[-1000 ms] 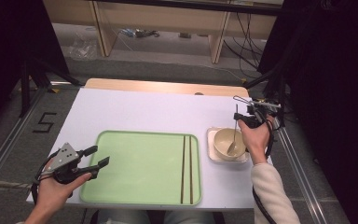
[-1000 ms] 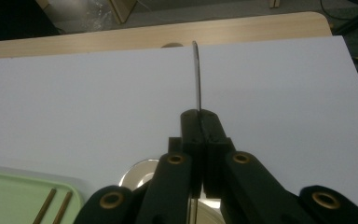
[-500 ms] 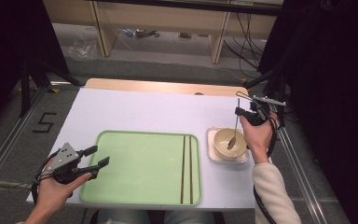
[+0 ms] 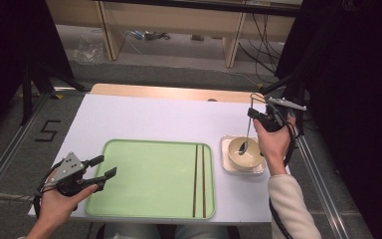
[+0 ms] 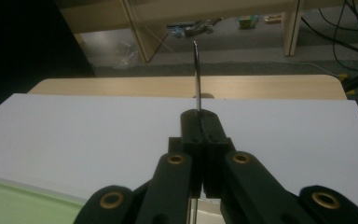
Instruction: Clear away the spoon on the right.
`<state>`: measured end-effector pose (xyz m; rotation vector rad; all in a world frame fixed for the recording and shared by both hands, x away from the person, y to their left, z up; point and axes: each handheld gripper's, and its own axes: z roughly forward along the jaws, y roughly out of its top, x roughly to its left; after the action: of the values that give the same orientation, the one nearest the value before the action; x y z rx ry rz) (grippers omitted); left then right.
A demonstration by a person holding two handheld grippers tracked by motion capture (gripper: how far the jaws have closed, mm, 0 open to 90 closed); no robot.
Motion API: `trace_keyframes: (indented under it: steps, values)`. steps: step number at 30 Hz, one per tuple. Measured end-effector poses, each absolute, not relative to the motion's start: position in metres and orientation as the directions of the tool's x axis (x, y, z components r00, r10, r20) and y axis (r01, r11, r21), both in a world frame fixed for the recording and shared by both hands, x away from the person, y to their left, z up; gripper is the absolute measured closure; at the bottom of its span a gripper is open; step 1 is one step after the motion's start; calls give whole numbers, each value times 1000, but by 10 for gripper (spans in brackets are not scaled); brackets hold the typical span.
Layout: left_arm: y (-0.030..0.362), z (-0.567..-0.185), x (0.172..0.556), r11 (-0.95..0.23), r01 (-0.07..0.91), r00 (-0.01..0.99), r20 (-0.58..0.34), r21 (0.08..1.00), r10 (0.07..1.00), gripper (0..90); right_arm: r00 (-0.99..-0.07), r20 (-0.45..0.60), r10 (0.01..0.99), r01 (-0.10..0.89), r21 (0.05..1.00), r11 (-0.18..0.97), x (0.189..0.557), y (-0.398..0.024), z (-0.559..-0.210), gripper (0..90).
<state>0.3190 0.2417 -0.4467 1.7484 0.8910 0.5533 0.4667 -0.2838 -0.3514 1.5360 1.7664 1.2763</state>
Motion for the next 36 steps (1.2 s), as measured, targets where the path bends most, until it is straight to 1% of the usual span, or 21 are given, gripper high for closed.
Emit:
trace_keyframes:
  steps: [2,3,4,7,8,10,12,13,17,20,21,26,27,31,33,36]
  values:
    - [241,-447,319,-172,302,616,-54,938,786,367,-261,234,936,500,863,-76,464,-280,-348,900]
    - [241,-447,319,-173,302,616,-53,938,786,367,-278,217,936,489,870,-56,464,-280,-346,900]
    - [241,-447,319,-173,302,616,-53,938,786,367,-277,243,929,487,870,-83,462,-277,-345,900]
    - [241,-447,319,-172,304,615,-55,937,786,367,-307,228,924,471,880,-61,460,-273,-341,900]
    - [241,-447,319,-171,303,615,-55,937,787,367,-300,237,924,485,872,-66,458,-270,-340,900]
    - [241,-447,319,-172,302,616,-54,938,786,367,-333,227,915,470,881,-48,458,-264,-341,900]
    - [241,-447,319,-172,301,615,-53,938,786,367,-341,250,906,483,874,-59,457,-256,-341,900]
    - [242,-447,319,-173,301,616,-53,938,786,367,-358,231,905,480,876,-34,457,-254,-342,900]
    - [242,-447,319,-173,301,616,-53,938,786,367,-385,236,892,498,867,-14,454,-238,-345,900]
    - [242,-447,319,-173,301,617,-53,938,785,367,-406,262,876,520,854,-14,452,-226,-348,900]
    - [242,-447,319,-172,301,617,-54,938,785,367,-418,248,874,518,855,5,453,-224,-349,900]
    - [241,-447,319,-173,303,616,-54,937,786,367,-464,285,839,561,827,29,449,-200,-358,900]
    - [241,-447,319,-173,303,616,-54,937,785,367,-470,266,841,560,827,52,448,-196,-359,900]
    - [241,-447,319,-169,306,616,-59,937,786,367,-500,306,810,593,803,63,444,-180,-366,900]
    - [242,-447,319,-172,302,617,-55,938,785,367,-518,295,803,592,801,88,442,-171,-370,900]
    - [242,-447,319,-170,300,617,-55,938,785,368,-538,310,784,612,783,110,440,-160,-376,900]
